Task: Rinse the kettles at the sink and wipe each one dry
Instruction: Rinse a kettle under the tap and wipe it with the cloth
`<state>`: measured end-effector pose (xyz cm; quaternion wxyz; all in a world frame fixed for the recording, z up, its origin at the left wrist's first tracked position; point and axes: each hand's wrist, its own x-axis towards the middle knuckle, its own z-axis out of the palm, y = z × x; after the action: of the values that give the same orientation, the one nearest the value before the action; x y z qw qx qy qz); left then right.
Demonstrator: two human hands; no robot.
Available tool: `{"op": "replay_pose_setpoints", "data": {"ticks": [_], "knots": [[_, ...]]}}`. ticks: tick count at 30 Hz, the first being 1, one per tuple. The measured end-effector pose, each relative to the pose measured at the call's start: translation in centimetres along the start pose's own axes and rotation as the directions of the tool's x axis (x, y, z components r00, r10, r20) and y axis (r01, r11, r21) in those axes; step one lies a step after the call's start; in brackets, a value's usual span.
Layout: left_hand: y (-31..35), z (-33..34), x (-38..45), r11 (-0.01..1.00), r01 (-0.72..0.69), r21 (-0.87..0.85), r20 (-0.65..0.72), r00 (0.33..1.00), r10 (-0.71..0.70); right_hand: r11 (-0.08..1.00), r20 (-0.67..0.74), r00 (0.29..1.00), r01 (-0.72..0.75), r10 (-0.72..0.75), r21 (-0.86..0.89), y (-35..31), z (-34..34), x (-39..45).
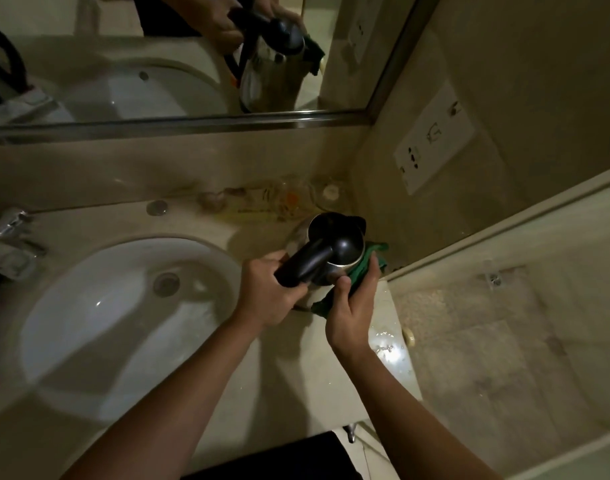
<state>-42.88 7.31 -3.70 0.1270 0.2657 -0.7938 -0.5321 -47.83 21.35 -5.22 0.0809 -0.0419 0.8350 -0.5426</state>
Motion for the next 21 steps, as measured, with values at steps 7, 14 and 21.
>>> {"op": "replay_pose_setpoints", "data": {"ticks": [7,14,21], "knots": [[-0.1,3.2,2.5,0.991,0.121,-0.054,0.016,0.993,-0.121,0.989,-0.013,1.000,-0.028,0.027,-0.142,0.8,-0.2,2.7],[1.4,5.3,4.2,0.972,0.185,-0.142,0.049,0.982,-0.180,0.916,0.028,0.971,-0.214,0.237,-0.340,1.2,-1.0,1.1],[-2.0,0.8,0.5,0.914,0.342,-0.218,0.177,0.935,-0.307,0.807,0.228,0.872,-0.263,0.434,-0.529,0.2,-0.9,-2.0]]}}
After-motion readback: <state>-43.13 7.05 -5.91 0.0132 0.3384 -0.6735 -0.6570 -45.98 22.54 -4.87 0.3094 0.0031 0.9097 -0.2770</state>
